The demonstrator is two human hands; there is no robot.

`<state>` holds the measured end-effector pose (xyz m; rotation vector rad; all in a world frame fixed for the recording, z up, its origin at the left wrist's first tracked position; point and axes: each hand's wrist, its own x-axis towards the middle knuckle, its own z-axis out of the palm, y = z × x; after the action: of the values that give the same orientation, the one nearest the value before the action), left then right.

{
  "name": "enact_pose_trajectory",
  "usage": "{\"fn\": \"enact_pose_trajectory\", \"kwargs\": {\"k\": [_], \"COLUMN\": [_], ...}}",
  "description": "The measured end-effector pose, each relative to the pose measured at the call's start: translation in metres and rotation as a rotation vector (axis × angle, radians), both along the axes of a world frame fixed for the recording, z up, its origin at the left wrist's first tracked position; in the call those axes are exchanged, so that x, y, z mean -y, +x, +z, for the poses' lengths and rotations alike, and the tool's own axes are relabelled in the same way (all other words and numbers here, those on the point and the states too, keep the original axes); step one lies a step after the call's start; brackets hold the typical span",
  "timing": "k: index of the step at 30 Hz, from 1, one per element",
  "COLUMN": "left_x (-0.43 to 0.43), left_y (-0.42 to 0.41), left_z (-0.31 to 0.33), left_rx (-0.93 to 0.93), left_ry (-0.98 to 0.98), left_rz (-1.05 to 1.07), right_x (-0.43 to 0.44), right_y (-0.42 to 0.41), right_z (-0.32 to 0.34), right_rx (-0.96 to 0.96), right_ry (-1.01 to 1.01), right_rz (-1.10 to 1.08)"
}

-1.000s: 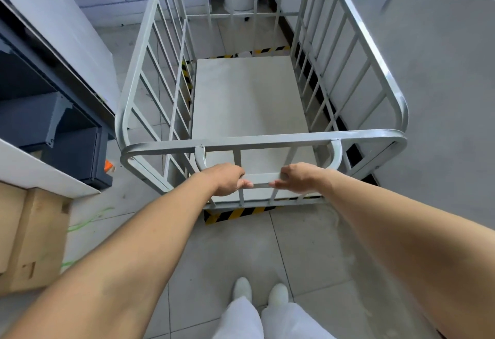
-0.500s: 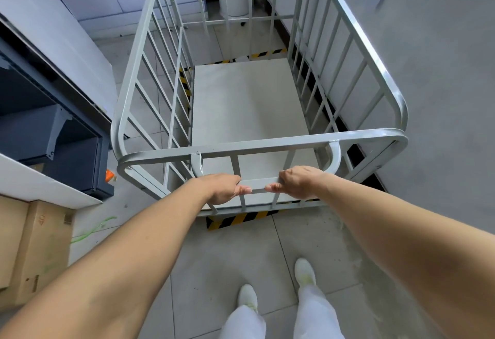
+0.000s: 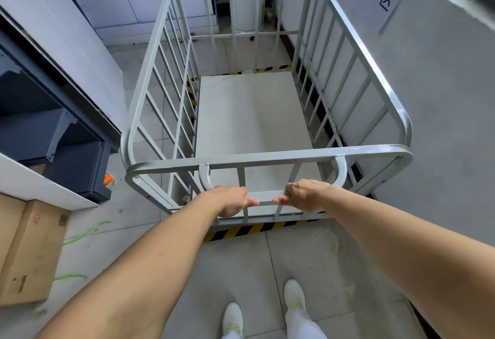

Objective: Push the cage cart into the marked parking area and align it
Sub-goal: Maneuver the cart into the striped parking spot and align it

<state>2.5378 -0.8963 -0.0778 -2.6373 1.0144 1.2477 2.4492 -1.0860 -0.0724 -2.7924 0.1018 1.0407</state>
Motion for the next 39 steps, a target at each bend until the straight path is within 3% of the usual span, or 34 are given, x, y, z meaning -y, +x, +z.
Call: {"fn": "enact_pose_trajectory", "kwargs": {"k": [26,30,36,39], "left_x": [0.093,0.089,0.065,0.068], "left_y": [0.012,0.013,0.016,0.011], "left_z": [0.004,0.014,0.023,0.014], "left_rx": [-0.043,-0.072,-0.024,0.114], "left_ry": [-0.043,-0.069,-0.057,-0.101], "left_rz": [0.099,0.113,0.098,0.051], "right_x": [0.084,0.08,0.072,0.075], "right_y": [0.025,0.029,0.021,0.013], "right_z": [0.006,0.009,0.004,-0.009], "right_rx": [-0.072,0.002,0.055,0.11], "right_ry": [-0.047,-0.034,0.026,-0.029], "right_rz": [-0.063,-0.099,-0.175,-0.127]}}
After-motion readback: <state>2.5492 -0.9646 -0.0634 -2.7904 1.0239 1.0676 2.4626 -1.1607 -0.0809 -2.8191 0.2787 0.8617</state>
